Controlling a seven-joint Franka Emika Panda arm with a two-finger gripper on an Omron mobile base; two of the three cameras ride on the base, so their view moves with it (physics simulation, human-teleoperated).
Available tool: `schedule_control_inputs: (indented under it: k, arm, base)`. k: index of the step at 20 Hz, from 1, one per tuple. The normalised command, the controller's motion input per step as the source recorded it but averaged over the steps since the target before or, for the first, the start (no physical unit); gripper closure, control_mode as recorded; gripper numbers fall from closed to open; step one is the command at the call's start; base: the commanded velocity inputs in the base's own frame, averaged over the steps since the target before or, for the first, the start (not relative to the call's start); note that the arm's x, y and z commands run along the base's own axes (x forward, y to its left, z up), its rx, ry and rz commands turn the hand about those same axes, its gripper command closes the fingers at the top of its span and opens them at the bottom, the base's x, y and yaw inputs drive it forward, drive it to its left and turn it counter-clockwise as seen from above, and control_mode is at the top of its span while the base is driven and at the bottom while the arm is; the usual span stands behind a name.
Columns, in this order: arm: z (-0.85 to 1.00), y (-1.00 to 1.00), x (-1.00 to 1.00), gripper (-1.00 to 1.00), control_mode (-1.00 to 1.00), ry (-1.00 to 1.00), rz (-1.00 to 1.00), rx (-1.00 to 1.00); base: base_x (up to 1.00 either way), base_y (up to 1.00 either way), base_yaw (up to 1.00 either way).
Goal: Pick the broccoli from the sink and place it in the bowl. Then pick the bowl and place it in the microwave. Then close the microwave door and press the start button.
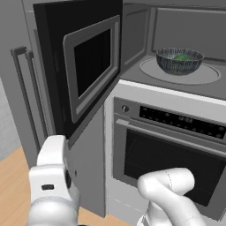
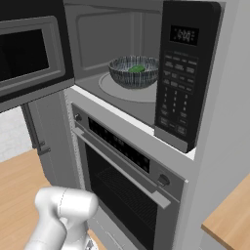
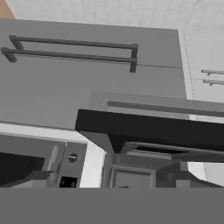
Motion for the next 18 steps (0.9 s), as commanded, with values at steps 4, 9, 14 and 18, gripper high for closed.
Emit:
schedule_control_inputs:
  k: [4, 9, 14, 18]
  arm:
    - [-0.48, 0.60, 0.58, -1.00, -1.00, -0.01, -0.05, 0.00]
    - [-0.37, 0.45, 0.66, -1.00, -1.00, 0.00, -0.06, 0.00]
    - [-0.34, 0.44, 0.63, -1.00, -1.00, 0.00, -0.05, 0.00]
    - [-0.13, 0.32, 0.43, -1.00, -1.00, -0.01, -0.08, 0.00]
  base:
    - [0.00, 0.00, 0.00]
    - [0.00, 0.00, 0.00]
    - [0.00, 0.00, 0.00]
    - [0.00, 0.00, 0.00]
